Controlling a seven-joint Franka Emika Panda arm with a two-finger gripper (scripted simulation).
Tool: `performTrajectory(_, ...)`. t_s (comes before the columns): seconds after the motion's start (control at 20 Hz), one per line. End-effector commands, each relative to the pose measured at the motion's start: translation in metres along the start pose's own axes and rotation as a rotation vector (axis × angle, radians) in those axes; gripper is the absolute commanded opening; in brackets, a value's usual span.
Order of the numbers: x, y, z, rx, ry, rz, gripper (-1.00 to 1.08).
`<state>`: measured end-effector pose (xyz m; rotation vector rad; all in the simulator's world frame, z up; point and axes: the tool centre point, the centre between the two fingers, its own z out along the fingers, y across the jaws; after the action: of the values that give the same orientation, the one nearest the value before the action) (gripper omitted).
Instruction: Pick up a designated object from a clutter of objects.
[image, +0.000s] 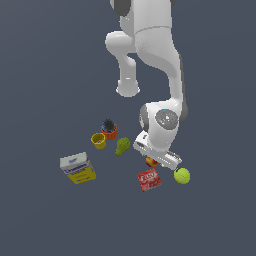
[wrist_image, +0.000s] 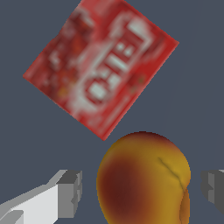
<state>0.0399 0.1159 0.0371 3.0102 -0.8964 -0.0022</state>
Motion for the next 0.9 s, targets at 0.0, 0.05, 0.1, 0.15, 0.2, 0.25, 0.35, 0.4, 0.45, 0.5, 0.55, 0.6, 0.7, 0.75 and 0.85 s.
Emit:
performTrajectory(0.0,0.0009,-0.0005,0.0034,0.001,0.001,0.001,1.00)
performTrajectory(0.05,0.0010,-0.0006,0.0037,0.001,0.001,0.001,1.00)
performTrajectory(0.1,0.0010,-0.0006,0.0037,0.001,0.001,0.001,-1.00)
performTrajectory(0.15,0.0010,-0.0006,0.0037,0.001,0.001,0.001,-1.00)
performTrajectory(0.2,0.0010,-0.0006,0.0037,0.001,0.001,0.001,-1.00)
performTrajectory(0.25,0.0010,-0.0006,0.0037,0.001,0.001,0.001,-1.00)
performTrajectory(0.35,0.0010,-0.0006,0.0037,0.001,0.001,0.001,-1.00)
performTrajectory(0.4,0.0010,-0.0006,0.0037,0.001,0.001,0.001,-1.00)
performTrajectory(0.45,0.0010,-0.0006,0.0037,0.001,0.001,0.001,-1.00)
performTrajectory(0.5,0.0010,-0.0006,0.0037,0.001,0.001,0.001,-1.00)
performTrajectory(0.55,0.0010,-0.0006,0.0037,0.001,0.001,0.001,-1.00)
performTrajectory(0.6,0.0006,-0.0011,0.0031,0.002,0.001,0.000,-1.00)
performTrajectory(0.7,0.0009,-0.0008,0.0019,0.002,0.001,0.000,-1.00)
performTrajectory(0.75,0.0013,-0.0004,0.0005,0.002,0.001,0.000,-1.00)
performTrajectory(0.85,0.0026,0.0009,-0.0042,0.002,0.001,0.000,-1.00)
